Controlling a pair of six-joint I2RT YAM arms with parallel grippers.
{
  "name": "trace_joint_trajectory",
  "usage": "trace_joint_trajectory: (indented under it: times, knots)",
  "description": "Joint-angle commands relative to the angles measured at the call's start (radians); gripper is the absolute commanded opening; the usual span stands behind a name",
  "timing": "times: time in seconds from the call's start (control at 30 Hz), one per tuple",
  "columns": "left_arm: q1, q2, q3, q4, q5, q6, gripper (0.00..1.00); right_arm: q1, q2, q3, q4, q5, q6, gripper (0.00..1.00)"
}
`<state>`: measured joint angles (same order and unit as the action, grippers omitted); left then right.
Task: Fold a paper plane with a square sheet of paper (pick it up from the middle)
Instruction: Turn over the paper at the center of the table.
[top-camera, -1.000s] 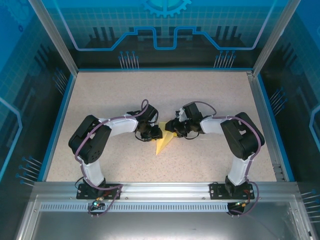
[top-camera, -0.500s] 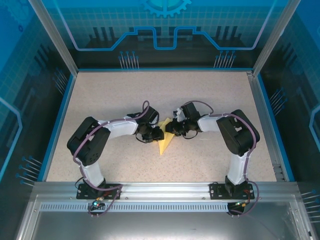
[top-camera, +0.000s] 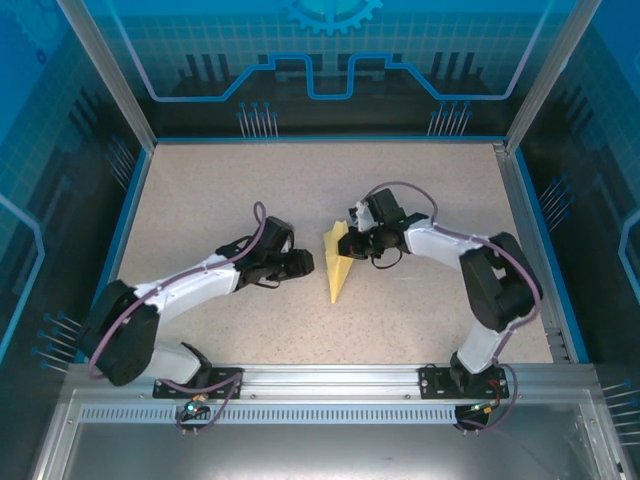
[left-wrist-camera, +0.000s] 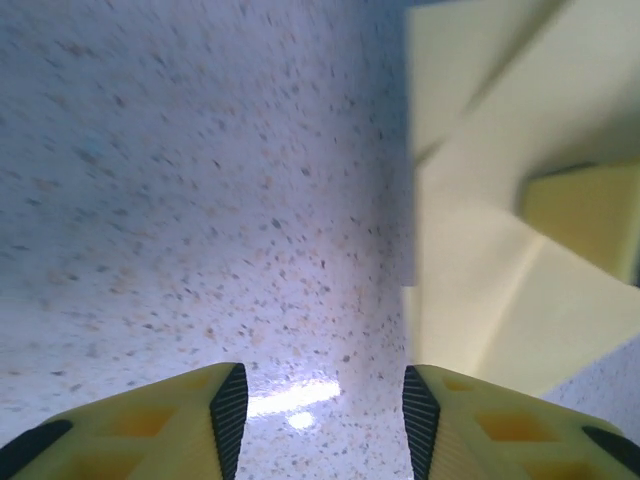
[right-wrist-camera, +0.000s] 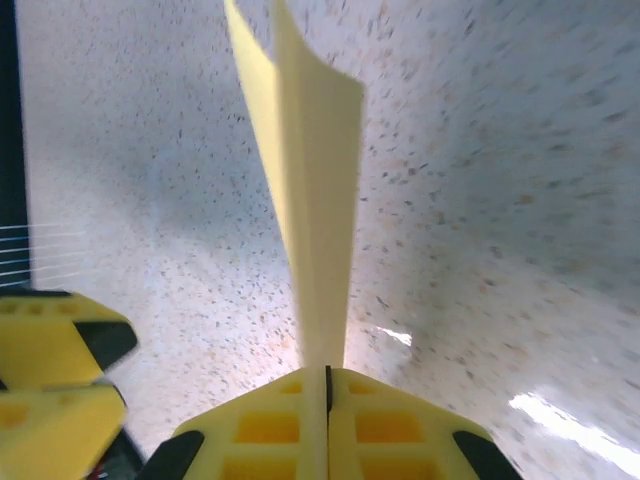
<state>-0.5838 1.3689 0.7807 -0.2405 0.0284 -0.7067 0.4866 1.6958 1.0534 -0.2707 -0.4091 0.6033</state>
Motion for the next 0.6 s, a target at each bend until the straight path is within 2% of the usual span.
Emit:
trace_joint_trajectory:
  times: [0.0,0.2,0.4,0.57]
  knots:
    - [0.018,-0.057,-0.036,-0.009,-0.134,-0.017,0.5,0.019,-0.121,0.059,-0.257,0.207,-0.122,0.07]
    - [0.036,-0.123,-0.097,0.013,-0.194,-0.067,0.55,0.086,-0.141,0.223,-0.586,0.58,-0.214,0.09]
    - [0.047,-0.188,-0.13,-0.016,-0.269,-0.114,0.58,0.179,-0.053,0.363,-0.833,0.932,-0.172,0.09]
    - [0.048,-0.269,-0.149,-0.091,-0.387,-0.165,0.6,0.265,0.046,0.421,-0.933,1.07,-0.125,0.11]
